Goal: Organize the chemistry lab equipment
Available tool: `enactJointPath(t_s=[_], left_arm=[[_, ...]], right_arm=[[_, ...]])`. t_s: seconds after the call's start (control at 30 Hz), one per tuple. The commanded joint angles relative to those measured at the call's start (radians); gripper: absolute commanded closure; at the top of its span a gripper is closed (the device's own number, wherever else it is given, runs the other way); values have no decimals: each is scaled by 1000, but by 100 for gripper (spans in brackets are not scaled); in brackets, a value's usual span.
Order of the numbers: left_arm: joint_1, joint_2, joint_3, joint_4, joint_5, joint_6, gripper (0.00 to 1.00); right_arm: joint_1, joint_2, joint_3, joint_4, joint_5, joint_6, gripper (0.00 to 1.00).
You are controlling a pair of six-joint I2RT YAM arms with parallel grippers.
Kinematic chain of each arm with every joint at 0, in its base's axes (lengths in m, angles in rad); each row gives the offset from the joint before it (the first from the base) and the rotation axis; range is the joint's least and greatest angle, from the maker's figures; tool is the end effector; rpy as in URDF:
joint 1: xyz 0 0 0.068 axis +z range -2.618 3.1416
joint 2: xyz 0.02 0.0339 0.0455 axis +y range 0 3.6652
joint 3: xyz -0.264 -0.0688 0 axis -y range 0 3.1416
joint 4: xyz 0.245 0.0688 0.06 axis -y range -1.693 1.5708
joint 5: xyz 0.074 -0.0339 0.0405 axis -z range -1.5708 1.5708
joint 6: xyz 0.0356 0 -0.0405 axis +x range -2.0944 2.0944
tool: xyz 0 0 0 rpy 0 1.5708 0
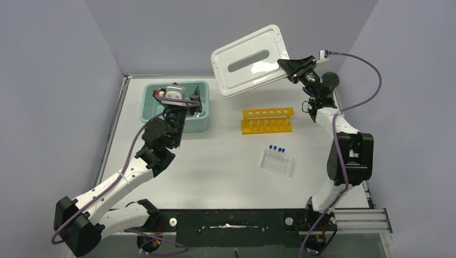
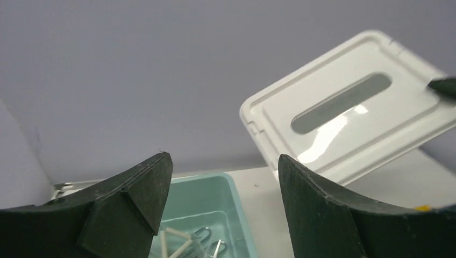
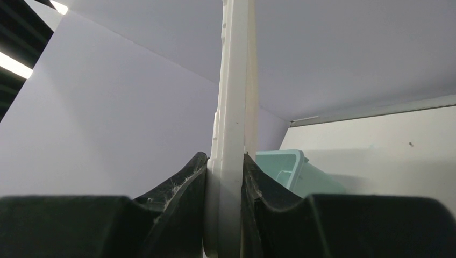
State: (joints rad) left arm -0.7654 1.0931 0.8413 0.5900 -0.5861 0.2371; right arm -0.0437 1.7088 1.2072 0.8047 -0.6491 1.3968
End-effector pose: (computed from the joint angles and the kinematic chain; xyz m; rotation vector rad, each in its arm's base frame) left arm 0.1929 -0.1581 0.3794 0.1270 1.2850 -0.0919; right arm 0.3982 0.0041 0.3403 0.4326 1.4446 1.5277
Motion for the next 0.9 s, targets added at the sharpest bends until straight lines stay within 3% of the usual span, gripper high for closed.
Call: enactJointPath(t_s=[0.0, 0.17, 0.23, 0.27, 0.33, 0.47, 0.87], left_arm=[[159, -73, 27, -109, 365, -426, 29], [356, -115, -29, 5, 566, -725, 30], [453, -124, -81, 121, 566, -725, 30], [492, -119, -100, 175, 666, -933, 30], [561, -98, -121, 257, 746, -1065, 31], [636, -47, -87, 289, 890, -1167, 33], [840, -64, -102, 205, 903, -1322, 32]], right_arm=[[98, 39, 20, 186, 53, 52, 100], [193, 83, 21, 240, 135, 50, 100], [229, 101, 5, 289, 195, 62, 100], [249, 107, -7, 324, 227, 71, 100], [285, 127, -14, 368, 282, 74, 100], [347, 172, -11, 354, 371, 85, 100], [442, 334, 24, 457, 453, 187, 100]])
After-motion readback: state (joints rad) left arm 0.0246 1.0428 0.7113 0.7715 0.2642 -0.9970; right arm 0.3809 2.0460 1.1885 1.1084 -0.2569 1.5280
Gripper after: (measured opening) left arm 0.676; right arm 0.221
